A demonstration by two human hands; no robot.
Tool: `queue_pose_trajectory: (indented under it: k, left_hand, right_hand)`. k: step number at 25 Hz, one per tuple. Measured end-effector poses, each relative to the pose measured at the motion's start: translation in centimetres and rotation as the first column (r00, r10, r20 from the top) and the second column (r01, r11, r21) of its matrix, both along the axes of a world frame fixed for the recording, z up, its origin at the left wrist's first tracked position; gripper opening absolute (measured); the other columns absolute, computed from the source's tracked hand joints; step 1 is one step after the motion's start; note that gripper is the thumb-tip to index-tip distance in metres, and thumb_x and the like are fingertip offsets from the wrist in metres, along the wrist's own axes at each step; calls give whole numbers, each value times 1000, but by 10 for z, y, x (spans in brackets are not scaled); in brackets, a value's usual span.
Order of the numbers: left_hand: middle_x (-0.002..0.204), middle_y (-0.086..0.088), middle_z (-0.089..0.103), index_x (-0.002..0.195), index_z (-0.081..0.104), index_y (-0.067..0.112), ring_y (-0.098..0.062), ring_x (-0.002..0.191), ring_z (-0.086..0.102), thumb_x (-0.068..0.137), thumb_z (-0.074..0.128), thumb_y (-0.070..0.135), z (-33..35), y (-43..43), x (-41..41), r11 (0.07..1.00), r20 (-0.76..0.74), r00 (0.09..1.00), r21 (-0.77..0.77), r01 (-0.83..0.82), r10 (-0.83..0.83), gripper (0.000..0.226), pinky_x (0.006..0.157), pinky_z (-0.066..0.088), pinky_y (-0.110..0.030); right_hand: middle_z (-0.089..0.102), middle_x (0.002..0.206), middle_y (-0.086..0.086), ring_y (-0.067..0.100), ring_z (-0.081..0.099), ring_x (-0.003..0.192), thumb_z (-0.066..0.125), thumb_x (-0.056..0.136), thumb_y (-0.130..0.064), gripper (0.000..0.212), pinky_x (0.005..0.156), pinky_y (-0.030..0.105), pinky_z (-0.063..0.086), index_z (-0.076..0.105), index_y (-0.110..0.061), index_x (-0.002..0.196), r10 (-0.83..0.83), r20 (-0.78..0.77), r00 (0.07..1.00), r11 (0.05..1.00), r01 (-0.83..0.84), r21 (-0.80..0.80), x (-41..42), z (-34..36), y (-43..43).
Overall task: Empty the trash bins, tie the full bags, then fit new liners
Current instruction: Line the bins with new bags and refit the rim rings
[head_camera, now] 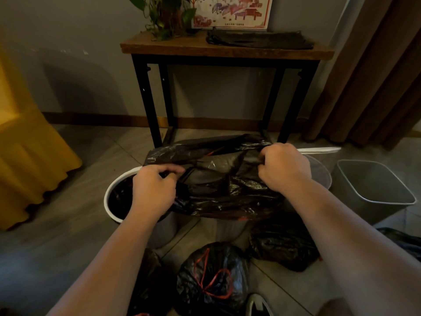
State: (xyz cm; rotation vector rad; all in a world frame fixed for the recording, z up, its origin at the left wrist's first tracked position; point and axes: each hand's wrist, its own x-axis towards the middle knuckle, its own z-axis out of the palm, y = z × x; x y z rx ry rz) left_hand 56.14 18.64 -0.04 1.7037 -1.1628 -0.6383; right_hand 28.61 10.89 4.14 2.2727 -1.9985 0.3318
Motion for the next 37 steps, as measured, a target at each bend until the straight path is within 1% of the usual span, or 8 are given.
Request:
queue_pose_trajectory:
  k: [4, 6, 10, 14, 21, 26, 32, 37]
  left_hand:
    - [120, 6, 54, 105, 80, 27, -18, 103, 55, 90, 65, 8, -8, 4, -1, 996, 627, 778, -42, 77, -34, 28, 90, 48, -30]
    - [132, -8, 51, 125, 70, 20, -28, 102, 62, 88, 73, 16, -12, 4, 4, 997, 706, 704, 69, 41, -78, 38, 84, 52, -36]
    - [151, -20, 32, 146, 45, 24, -41, 100, 66, 82, 81, 19, -15, 2, 8, 938, 654, 721, 345, -18, -226, 73, 82, 58, -44]
    - [152, -18, 33, 145, 43, 29, -39, 104, 66, 82, 82, 36, -14, -1, 15, 859, 631, 691, 511, -30, -352, 74, 86, 60, -46]
    - [107, -3, 71, 116, 72, 22, -26, 97, 67, 89, 73, 25, -18, -2, 8, 976, 668, 719, 207, 68, -192, 28, 74, 52, -35]
    - [132, -10, 62, 144, 57, 26, -34, 121, 61, 84, 72, 7, -24, -6, -4, 948, 505, 811, 258, 184, -295, 65, 96, 53, -40]
    - [157, -10, 40, 161, 31, 34, -37, 137, 51, 78, 79, 13, -42, -4, -8, 875, 456, 775, 415, 249, -437, 98, 110, 49, -42]
    - [118, -3, 72, 137, 60, 28, -30, 112, 67, 79, 72, 21, -59, 5, -3, 905, 527, 754, 369, 213, -392, 60, 89, 59, -41]
  right_hand:
    - [48, 102, -5, 21, 54, 97, 74, 91, -29, 5, 66, 34, 48, 76, -33, 89, 9, 11, 1000, 1000, -9, -24, 1, -2, -5]
    - [49, 109, -2, 18, 53, 88, 75, 91, -26, 13, 62, 33, 49, 73, -34, 81, -8, 36, 999, 1000, 7, 7, 2, -2, -6]
    - [50, 133, 4, 20, 58, 85, 75, 92, -19, 29, 64, 34, 53, 64, -31, 68, 20, 39, 999, 995, -23, 92, 2, -1, -6]
    - [50, 117, -2, 20, 59, 93, 72, 90, -8, 32, 82, 42, 59, 61, -27, 67, 110, 97, 989, 971, -127, 203, 3, 3, -3]
    - [62, 112, 2, 23, 62, 99, 68, 91, -20, 34, 85, 38, 58, 73, -28, 124, 23, 72, 997, 945, -45, 324, -3, -6, -13]
    - [62, 139, 9, 31, 61, 123, 71, 90, -15, 72, 92, 35, 52, 45, -26, 156, -5, 149, 989, 951, -41, 305, -9, -20, -18]
    - [30, 159, 16, 39, 53, 132, 70, 91, -13, 85, 104, 41, 50, 28, -28, 163, -56, 102, 993, 891, 4, 454, -30, -35, -14]
    - [69, 123, 9, 27, 67, 106, 73, 89, -18, 51, 83, 34, 55, 61, -20, 138, -58, 102, 993, 850, -5, 527, -42, -45, -24]
